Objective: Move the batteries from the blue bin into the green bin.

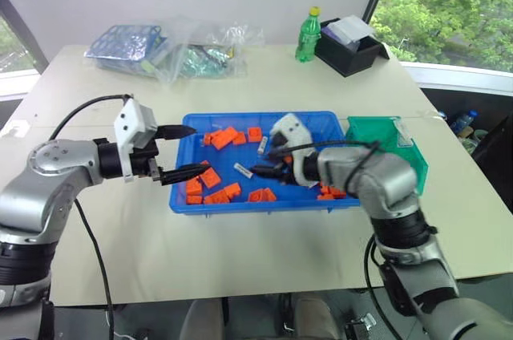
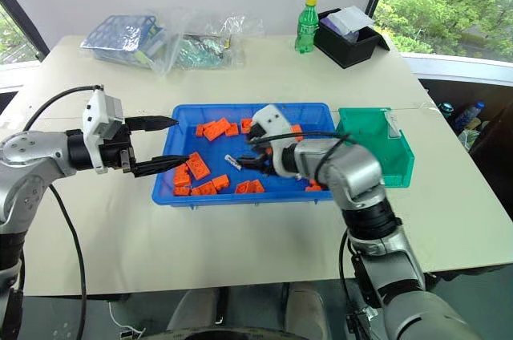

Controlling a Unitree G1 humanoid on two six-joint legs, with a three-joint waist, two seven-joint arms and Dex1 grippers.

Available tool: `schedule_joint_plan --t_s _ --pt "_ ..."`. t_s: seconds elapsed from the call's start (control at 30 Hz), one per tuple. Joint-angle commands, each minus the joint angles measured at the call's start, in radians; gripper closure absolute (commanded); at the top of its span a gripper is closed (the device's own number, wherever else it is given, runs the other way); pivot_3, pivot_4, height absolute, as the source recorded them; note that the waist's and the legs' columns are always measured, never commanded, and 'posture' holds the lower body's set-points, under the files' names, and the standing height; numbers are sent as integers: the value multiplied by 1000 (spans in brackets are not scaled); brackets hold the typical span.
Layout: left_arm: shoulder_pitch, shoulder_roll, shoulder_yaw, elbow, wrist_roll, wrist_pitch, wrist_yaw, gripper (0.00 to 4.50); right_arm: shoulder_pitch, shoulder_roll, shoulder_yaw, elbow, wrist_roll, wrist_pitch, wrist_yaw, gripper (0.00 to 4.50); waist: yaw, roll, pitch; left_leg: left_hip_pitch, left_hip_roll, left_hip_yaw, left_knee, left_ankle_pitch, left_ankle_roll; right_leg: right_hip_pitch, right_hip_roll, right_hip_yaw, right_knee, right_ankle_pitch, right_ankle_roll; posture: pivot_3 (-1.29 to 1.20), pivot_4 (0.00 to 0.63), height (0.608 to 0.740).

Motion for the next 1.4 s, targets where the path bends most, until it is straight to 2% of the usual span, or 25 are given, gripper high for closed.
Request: schedule_joint_plan --t_s 0.03,0.4,0.5,0.6,0.63,0.73,0.8,0.9,0.97,1.1,1.33,1.4 --pt "2 19 44 -44 -19 10 10 0 -33 37 59 81 -44 -106 1 1981 -1 0 0 0 0 0 0 0 0 0 0 0 0 0 0 0 150 723" --pt "26 13 71 -83 -34 34 50 0 -66 86 116 353 -140 -297 38 1981 -5 -1 0 2 0 0 0 0 0 -1 0 0 7 0 0 0 150 723" --pt "17 12 68 -79 -36 34 57 0 -57 100 100 357 -143 -306 43 2752 -6 -1 -1 3 0 0 0 0 0 -1 0 0 10 0 0 0 150 723" --pt "4 14 61 -67 -37 30 58 0 -49 105 82 329 -133 -286 42 4317 -4 -1 -1 3 0 -1 0 0 0 -1 0 0 10 0 0 0 150 723" --pt "0 14 58 -62 -36 28 56 0 -45 101 71 308 -127 -272 39 4459 -4 -1 -1 3 0 -1 0 0 0 -1 0 0 10 0 0 0 150 723" --pt "-11 13 49 -50 -31 22 49 0 -35 84 14 229 -104 -218 21 4453 -3 -1 -1 3 0 -1 0 0 0 -1 0 0 10 0 0 0 150 723" --pt "-20 10 43 -41 -30 19 45 0 -30 60 -69 152 -81 -163 -2 4453 -1 -1 -1 2 0 -1 0 0 0 -1 0 0 10 0 0 0 150 723" --pt "-35 -4 16 -21 -19 7 36 0 -22 -16 -319 9 -25 -12 -58 4453 10 -1 -1 1 0 -1 1 0 0 -2 0 0 10 0 0 0 150 723" --pt "-40 -11 7 -14 -15 2 34 0 -14 -49 -404 -35 -7 47 -80 4453 22 -1 -1 2 0 -1 1 0 0 -1 0 0 9 0 0 0 150 723" --pt "-66 -46 -31 12 2 -13 30 0 61 -195 -587 -104 -6 142 -100 4453 23 -3 -2 1 0 -1 1 0 0 -1 0 0 7 0 0 0 150 723" --pt "-116 -79 -62 46 19 -24 19 0 186 -241 -666 -94 -27 141 -146 4453 12 -4 -3 2 1 2 -1 0 0 1 0 0 7 0 0 0 150 723" --pt "-122 -81 -63 50 20 -24 19 0 203 -244 -666 -71 -38 114 -162 3372 12 -2 -1 2 1 2 -1 0 0 1 -1 0 7 0 0 0 150 723"
